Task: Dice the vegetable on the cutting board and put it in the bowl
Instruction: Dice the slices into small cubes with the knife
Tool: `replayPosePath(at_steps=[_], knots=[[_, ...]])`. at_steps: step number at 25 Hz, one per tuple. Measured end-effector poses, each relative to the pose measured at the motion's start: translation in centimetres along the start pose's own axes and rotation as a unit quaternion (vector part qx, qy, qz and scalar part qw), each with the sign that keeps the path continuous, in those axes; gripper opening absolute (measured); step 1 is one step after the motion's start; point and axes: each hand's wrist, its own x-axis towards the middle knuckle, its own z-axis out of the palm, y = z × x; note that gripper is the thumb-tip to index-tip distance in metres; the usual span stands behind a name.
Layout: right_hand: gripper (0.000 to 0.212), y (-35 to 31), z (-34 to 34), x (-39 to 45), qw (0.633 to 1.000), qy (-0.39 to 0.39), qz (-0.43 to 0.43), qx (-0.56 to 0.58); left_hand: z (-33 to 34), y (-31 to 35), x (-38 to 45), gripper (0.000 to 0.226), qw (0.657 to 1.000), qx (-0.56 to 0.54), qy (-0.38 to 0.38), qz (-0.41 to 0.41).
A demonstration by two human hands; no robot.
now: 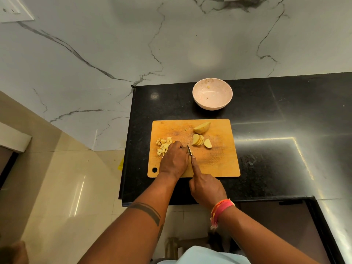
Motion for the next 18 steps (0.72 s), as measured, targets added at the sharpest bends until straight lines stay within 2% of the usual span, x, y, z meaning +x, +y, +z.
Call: replayPosePath(at_steps=[5, 13, 18], knots=[[0.078, 1.1, 0.1, -2.7, 1.0, -0.018, 0.002, -0.021, 0.2, -0.4, -0.1, 0.031, 1.0, -0.01, 0.006, 0.001], [0.074, 0.8, -0.4, -1.9, 0.999, 0.025, -0.005, 0.031, 0.1, -0.6, -0.8, 0.041, 0.997, -0.061, 0.026, -0.029], [0.071, -0.5, -0.8, -0.1, 1.0, 0.006, -0.002, 0.025, 0.2, -0.8, -0.7, 0.032, 0.996, -0.076, 0.035, -0.037]])
